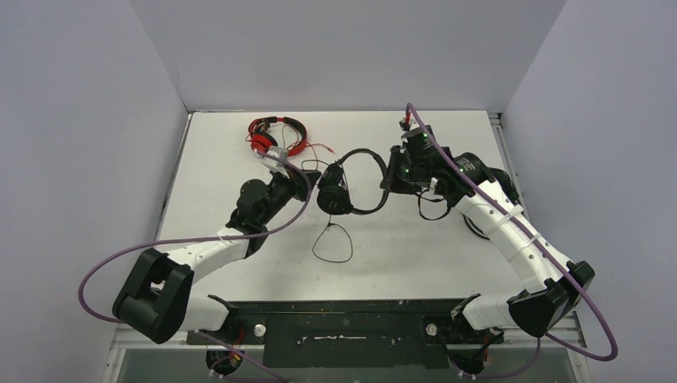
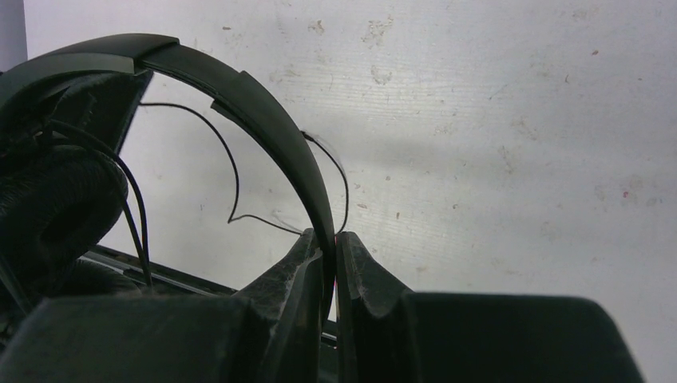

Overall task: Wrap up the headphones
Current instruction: Wrap the headphones cable around the headphones.

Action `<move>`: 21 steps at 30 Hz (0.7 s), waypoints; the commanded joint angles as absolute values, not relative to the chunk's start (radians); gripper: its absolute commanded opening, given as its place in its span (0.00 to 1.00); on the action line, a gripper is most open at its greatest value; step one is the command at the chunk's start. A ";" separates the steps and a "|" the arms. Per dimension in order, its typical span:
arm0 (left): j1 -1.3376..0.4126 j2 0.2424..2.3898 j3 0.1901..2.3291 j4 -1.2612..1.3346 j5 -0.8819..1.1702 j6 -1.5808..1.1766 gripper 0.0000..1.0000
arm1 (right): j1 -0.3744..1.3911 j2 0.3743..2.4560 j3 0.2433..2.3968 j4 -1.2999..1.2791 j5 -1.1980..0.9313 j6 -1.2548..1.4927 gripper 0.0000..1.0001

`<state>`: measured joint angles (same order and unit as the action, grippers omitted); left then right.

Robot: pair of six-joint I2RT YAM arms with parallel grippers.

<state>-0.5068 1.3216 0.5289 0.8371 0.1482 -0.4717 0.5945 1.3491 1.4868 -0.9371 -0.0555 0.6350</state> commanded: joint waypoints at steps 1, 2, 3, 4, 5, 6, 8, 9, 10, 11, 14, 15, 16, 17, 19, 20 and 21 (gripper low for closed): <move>-0.480 1.325 0.692 0.734 0.212 -0.399 0.00 | 0.601 1.292 1.485 -0.901 -0.101 0.608 0.00; -0.474 1.346 0.726 0.710 0.220 -0.396 0.00 | 0.607 1.289 1.479 -0.901 -0.105 0.605 0.00; -0.469 1.368 0.755 0.687 0.227 -0.397 0.00 | 0.614 1.285 1.476 -0.902 -0.108 0.603 0.00; -0.465 1.390 0.779 0.671 0.236 -0.404 0.00 | 0.621 1.279 1.473 -0.899 -0.116 0.598 0.00; -0.460 1.412 0.796 0.668 0.251 -0.413 0.00 | 0.627 1.273 1.471 -0.895 -0.127 0.596 0.00; -0.458 1.434 0.807 0.667 0.264 -0.424 0.00 | 0.631 1.266 1.472 -0.890 -0.138 0.597 0.00; -0.454 1.481 0.823 0.670 0.296 -0.449 0.00 | 0.632 1.247 1.472 -0.855 -0.181 0.611 0.00; -0.454 1.503 0.831 0.670 0.316 -0.459 0.00 | 0.631 1.239 1.478 -0.839 -0.200 0.618 0.00; -0.454 1.523 0.835 0.677 0.334 -0.473 0.00 | 0.631 1.233 1.484 -0.822 -0.216 0.627 0.00; -0.455 1.536 0.833 0.695 0.353 -0.491 0.00 | 0.630 1.228 1.489 -0.807 -0.233 0.637 0.00; -0.456 1.549 0.811 0.788 0.394 -0.560 0.00 | 0.629 1.227 1.505 -0.767 -0.275 0.665 0.00; -0.455 1.545 0.802 0.829 0.404 -0.587 0.00 | 0.628 1.230 1.512 -0.761 -0.285 0.671 0.00; -0.454 1.538 0.796 0.849 0.407 -0.604 0.00 | 0.627 1.237 1.518 -0.759 -0.293 0.675 0.00; -0.455 1.534 0.795 0.859 0.410 -0.619 0.00 | 0.627 1.240 1.523 -0.756 -0.301 0.682 0.00; -0.456 1.524 0.791 0.885 0.427 -0.642 0.03 | 0.619 1.237 1.516 -0.734 -0.321 0.705 0.00; -0.456 1.520 0.786 0.897 0.430 -0.653 0.06 | 0.612 1.231 1.507 -0.712 -0.334 0.720 0.00; -0.456 1.516 0.778 0.911 0.432 -0.669 0.09 | 0.608 1.224 1.497 -0.688 -0.346 0.740 0.00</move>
